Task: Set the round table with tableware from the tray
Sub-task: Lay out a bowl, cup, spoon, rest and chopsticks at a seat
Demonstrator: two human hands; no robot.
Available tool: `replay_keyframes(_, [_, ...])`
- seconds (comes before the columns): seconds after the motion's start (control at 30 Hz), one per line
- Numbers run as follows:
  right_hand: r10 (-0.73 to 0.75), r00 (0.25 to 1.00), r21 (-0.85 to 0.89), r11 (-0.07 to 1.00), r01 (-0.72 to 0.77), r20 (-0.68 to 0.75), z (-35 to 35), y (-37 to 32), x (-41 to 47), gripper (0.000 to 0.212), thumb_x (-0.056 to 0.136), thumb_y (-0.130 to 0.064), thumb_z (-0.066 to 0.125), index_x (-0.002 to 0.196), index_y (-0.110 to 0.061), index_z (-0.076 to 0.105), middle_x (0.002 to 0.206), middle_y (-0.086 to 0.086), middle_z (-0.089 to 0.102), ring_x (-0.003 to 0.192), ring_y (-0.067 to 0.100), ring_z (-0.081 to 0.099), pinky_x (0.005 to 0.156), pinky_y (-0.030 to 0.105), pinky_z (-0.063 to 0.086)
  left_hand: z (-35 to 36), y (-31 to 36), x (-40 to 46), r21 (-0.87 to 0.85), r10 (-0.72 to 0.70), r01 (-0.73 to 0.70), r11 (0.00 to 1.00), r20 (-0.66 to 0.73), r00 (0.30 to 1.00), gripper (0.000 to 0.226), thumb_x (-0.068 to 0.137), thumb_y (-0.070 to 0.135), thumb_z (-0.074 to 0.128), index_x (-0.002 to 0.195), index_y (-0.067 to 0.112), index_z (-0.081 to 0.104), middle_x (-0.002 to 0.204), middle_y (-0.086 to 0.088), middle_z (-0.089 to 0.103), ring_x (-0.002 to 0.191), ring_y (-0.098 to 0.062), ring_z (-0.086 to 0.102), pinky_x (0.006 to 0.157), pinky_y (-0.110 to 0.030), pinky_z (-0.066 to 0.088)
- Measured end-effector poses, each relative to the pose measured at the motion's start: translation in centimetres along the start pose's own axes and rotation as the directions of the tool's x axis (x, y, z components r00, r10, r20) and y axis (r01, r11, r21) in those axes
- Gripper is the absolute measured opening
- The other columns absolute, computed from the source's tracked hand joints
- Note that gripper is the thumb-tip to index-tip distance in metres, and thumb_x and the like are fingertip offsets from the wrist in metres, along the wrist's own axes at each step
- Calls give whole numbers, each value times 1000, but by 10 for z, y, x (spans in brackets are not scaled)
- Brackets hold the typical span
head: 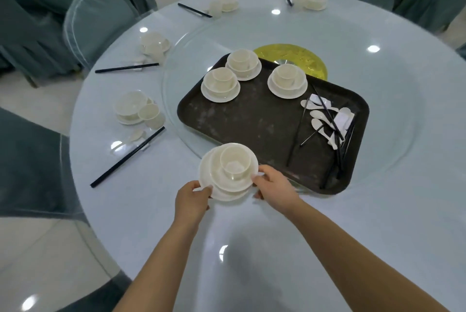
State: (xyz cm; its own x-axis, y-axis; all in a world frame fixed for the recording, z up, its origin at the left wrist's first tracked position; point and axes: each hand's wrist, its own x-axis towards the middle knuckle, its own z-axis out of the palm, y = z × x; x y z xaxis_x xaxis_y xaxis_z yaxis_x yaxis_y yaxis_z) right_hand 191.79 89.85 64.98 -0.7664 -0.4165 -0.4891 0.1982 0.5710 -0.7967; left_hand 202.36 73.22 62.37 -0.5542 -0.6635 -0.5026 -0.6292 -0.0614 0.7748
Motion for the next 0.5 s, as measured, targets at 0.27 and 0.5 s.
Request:
replay_keyframes(0.27, [188,970,120,971,-207,156,50,23,-22,20,99,-17,49,116,-12,57,106,11,64,69,20,65,72,30,54,-35,-53,-8,10,-63,63,998,9,998,7,91,23,63,88,17,64,84,-5,70,58,-17,57,58,-27,46])
replay_keyframes(0.5, [281,942,91,949,-301,185,75,29,-15,25,98,-15,46,121,-13,56,101,11,64,68,20,65,65,25,53,-40,-77,2,-18,-126,126,992,-6,992,13,90,20,66,97,10,63,83,-11,71,49,-11,57,58,-27,47])
